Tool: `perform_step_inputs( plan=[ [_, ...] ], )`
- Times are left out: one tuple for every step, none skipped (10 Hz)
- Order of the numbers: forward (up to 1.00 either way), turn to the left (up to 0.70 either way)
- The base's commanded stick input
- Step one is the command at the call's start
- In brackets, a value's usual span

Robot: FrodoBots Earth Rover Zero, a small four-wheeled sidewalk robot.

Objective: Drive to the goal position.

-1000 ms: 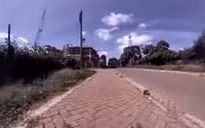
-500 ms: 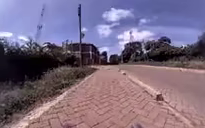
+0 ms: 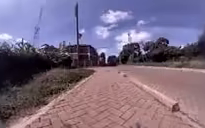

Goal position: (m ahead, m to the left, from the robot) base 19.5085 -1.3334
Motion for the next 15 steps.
perform_step_inputs(
  plan=[
    [1.0,0.0],
    [1.0,0.0],
    [1.0,0.0],
    [1.0,0.0],
    [1.0,0.0],
    [1.0,0.0],
    [1.0,0.0],
    [1.0,0.0],
    [1.0,0.0],
    [1.0,0.0],
    [1.0,0.0],
    [1.0,0.0],
    [1.0,0.0],
    [1.0,0.0],
    [1.0,-0.22]
  ],
)
